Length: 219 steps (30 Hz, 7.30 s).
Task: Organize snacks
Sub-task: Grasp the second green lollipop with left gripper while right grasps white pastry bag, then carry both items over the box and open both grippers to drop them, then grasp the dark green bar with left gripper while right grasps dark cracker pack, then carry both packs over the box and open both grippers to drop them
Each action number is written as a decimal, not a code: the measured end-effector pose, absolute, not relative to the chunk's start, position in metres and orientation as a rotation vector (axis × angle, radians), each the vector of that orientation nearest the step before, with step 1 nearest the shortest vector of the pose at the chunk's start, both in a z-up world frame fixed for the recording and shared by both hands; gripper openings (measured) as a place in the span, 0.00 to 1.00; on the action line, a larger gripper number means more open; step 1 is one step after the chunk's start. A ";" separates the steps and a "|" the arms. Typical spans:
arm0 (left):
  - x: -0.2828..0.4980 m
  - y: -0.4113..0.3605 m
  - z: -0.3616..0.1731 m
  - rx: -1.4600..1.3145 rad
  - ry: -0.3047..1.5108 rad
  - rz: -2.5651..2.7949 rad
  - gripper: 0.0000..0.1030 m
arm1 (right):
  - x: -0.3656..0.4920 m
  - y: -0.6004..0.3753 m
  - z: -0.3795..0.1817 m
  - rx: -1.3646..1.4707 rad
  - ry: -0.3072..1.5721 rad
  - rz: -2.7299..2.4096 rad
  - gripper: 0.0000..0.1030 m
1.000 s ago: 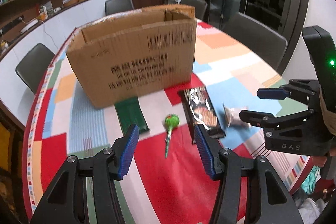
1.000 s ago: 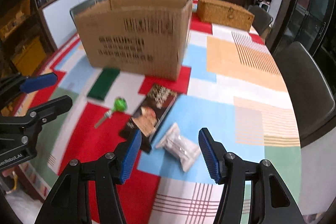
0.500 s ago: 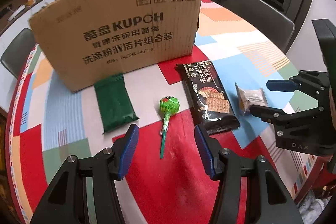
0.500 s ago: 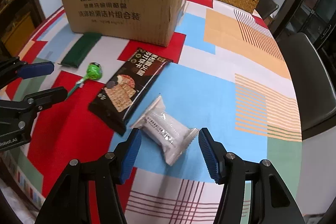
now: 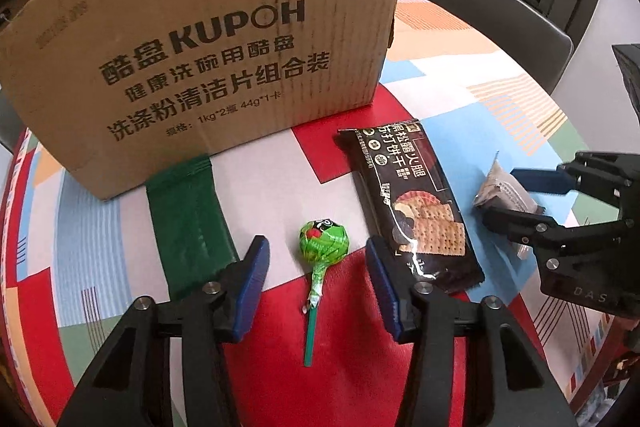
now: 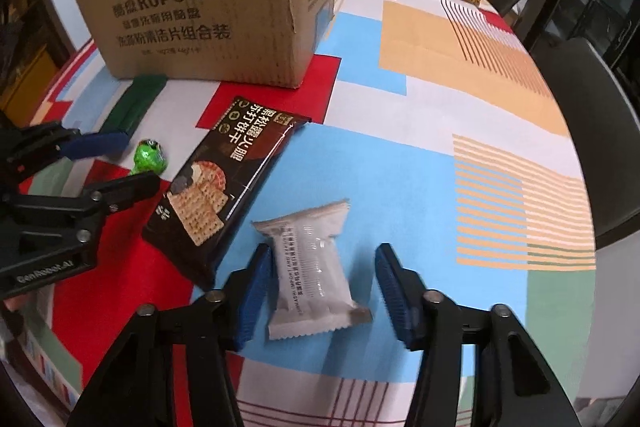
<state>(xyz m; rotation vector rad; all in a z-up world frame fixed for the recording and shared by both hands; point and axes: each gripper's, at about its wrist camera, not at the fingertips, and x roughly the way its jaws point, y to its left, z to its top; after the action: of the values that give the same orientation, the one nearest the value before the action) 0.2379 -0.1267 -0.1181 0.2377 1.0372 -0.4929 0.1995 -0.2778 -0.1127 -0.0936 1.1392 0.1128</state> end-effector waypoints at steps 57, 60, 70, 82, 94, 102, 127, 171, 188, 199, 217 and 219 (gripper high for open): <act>0.239 -0.086 0.035 0.135 0.646 -0.435 0.25 | 0.220 -0.244 0.009 0.059 0.780 0.210 0.31; 0.246 -0.081 0.047 0.135 0.620 -0.418 0.25 | 0.227 -0.241 0.019 0.057 0.751 0.218 0.31; 0.277 -0.070 0.068 0.104 0.582 -0.382 0.25 | 0.260 -0.232 0.052 0.049 0.662 0.235 0.31; 0.341 -0.061 0.060 0.017 0.698 -0.363 0.25 | 0.322 -0.221 0.061 0.056 0.690 0.247 0.31; 0.369 -0.054 0.037 0.034 0.765 -0.275 0.48 | 0.357 -0.213 0.041 0.082 0.768 0.209 0.51; 0.323 -0.045 0.041 0.043 0.706 -0.259 0.53 | 0.321 -0.213 0.042 0.063 0.718 0.152 0.53; 0.261 -0.044 -0.043 0.017 0.888 -0.303 0.58 | 0.240 -0.220 -0.030 0.081 0.854 0.076 0.67; 0.278 -0.073 -0.136 0.067 1.056 -0.252 0.42 | 0.240 -0.199 -0.109 0.027 1.042 -0.012 0.52; 0.231 -0.059 -0.094 0.003 0.989 -0.270 0.42 | 0.212 -0.189 -0.079 0.031 0.980 0.053 0.49; 0.218 -0.054 -0.062 -0.004 0.904 -0.277 0.42 | 0.206 -0.201 -0.063 0.066 0.926 0.061 0.49; 0.209 -0.048 0.009 -0.010 0.713 -0.301 0.42 | 0.195 -0.206 0.006 0.076 0.727 0.071 0.49; 0.208 -0.048 0.015 -0.009 0.695 -0.302 0.42 | 0.194 -0.207 0.013 0.077 0.707 0.073 0.49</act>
<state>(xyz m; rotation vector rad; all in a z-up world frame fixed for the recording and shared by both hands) 0.2084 -0.0482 0.0153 -0.0085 0.6955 -0.3025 0.1942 -0.2068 0.0131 0.0771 0.7067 0.0731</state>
